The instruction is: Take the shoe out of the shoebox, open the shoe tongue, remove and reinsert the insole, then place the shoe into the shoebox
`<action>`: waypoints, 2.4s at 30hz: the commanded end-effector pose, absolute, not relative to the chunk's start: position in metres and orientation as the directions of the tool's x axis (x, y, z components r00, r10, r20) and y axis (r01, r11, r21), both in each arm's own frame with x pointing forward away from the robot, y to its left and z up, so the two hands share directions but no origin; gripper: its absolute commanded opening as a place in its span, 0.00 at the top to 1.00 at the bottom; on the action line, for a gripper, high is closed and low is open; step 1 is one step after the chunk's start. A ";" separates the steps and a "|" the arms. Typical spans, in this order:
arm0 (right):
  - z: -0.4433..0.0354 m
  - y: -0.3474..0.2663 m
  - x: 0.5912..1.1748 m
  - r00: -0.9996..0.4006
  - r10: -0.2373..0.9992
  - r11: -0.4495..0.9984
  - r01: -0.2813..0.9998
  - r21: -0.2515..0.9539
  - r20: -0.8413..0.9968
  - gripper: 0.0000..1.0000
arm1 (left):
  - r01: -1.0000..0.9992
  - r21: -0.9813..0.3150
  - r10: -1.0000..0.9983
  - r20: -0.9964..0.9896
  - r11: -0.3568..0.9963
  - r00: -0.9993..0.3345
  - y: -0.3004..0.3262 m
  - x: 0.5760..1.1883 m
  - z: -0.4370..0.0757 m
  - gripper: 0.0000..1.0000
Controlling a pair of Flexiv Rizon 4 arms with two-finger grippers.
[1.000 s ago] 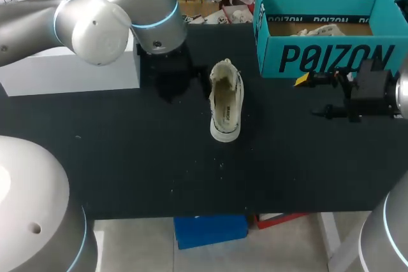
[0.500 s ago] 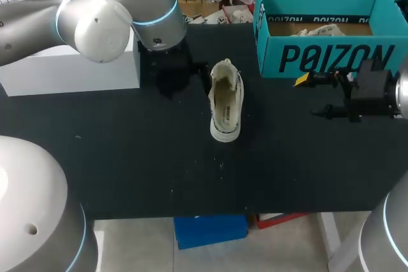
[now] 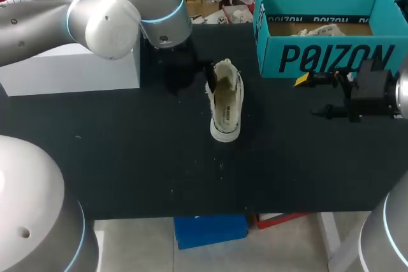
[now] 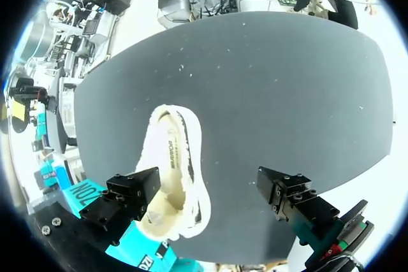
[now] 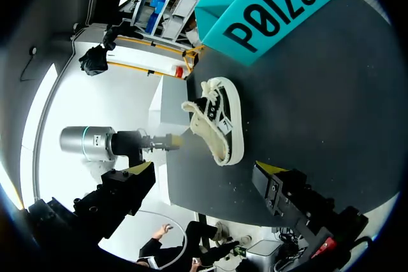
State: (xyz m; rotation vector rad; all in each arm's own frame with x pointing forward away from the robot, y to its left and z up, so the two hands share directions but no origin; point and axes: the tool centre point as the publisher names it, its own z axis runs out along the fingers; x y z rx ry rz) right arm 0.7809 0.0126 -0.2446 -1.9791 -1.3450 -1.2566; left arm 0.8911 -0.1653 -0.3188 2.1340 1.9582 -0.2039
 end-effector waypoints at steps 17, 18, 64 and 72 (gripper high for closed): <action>-0.244 0.013 0.781 0.118 0.497 -0.434 0.892 0.129 0.859 0.00 | 0.995 0.097 0.920 -0.385 -0.034 0.069 -0.163 0.893 -0.307 0.00; -0.244 0.013 0.781 0.118 0.497 -0.434 0.892 0.129 0.859 0.00 | 0.996 0.083 0.907 -0.419 -0.011 0.044 -0.162 0.895 -0.306 1.00; -0.244 0.013 0.781 0.118 0.497 -0.434 0.892 0.129 0.859 0.00 | 0.967 -0.119 0.671 -0.700 0.227 -0.244 -0.231 0.990 -0.341 1.00; -0.244 0.013 0.781 0.118 0.497 -0.434 0.892 0.129 0.859 0.00 | 0.971 -0.149 0.684 -0.690 0.188 -0.238 -0.230 0.959 -0.353 1.00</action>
